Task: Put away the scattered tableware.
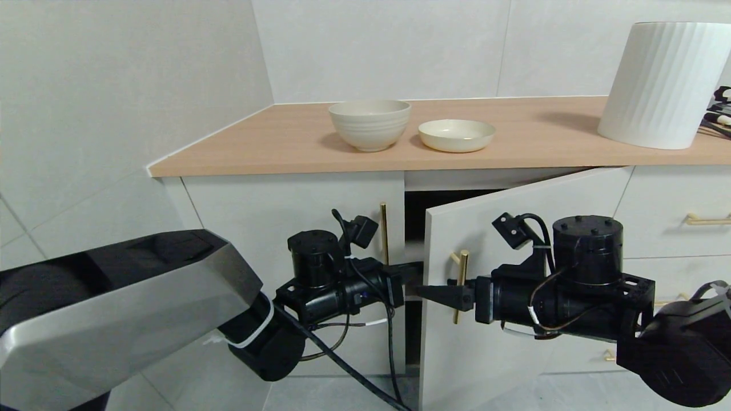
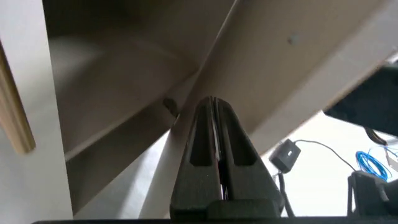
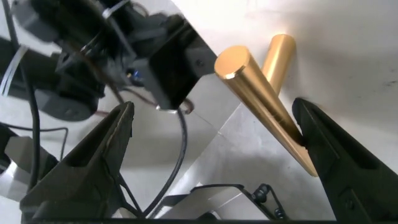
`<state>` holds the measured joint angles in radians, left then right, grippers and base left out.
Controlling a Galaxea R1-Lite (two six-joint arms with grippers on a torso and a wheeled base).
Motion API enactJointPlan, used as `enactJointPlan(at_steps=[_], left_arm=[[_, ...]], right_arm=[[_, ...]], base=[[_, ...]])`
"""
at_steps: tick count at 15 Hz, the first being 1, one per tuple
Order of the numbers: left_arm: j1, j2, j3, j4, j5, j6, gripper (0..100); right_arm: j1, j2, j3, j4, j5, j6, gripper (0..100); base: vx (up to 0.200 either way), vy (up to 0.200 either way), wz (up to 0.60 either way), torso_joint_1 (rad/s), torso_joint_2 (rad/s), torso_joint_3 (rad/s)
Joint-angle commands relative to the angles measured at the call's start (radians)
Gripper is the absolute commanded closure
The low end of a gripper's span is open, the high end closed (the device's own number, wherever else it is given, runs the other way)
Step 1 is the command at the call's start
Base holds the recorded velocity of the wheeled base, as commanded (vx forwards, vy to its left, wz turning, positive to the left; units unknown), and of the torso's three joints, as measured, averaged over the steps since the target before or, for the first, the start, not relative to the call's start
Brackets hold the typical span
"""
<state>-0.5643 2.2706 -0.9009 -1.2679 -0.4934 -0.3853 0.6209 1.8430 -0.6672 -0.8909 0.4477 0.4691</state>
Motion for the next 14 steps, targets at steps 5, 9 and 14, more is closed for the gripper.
enactJointPlan(at_steps=[5,9,14], left_arm=[[-0.057,0.079,-0.093,-0.005,0.001,-0.001,100],[-0.057,0.070,-0.090,-0.005,0.001,-0.001,100],[-0.066,0.069,-0.096,-0.036,-0.001,-0.001,100]], right_arm=[[-0.006,-0.033,0.063,0.003,-0.012,-0.110,0],[-0.069,-0.054,0.081,0.007,-0.020,-0.122,0],[-0.084,-0.062,0.090,0.010,-0.083,-0.156,0]], base=[[0.000,0.000,0.00,0.000,0.00,0.000],[0.000,0.000,0.00,0.000,0.00,0.000],[0.000,0.000,0.00,0.000,0.00,0.000]])
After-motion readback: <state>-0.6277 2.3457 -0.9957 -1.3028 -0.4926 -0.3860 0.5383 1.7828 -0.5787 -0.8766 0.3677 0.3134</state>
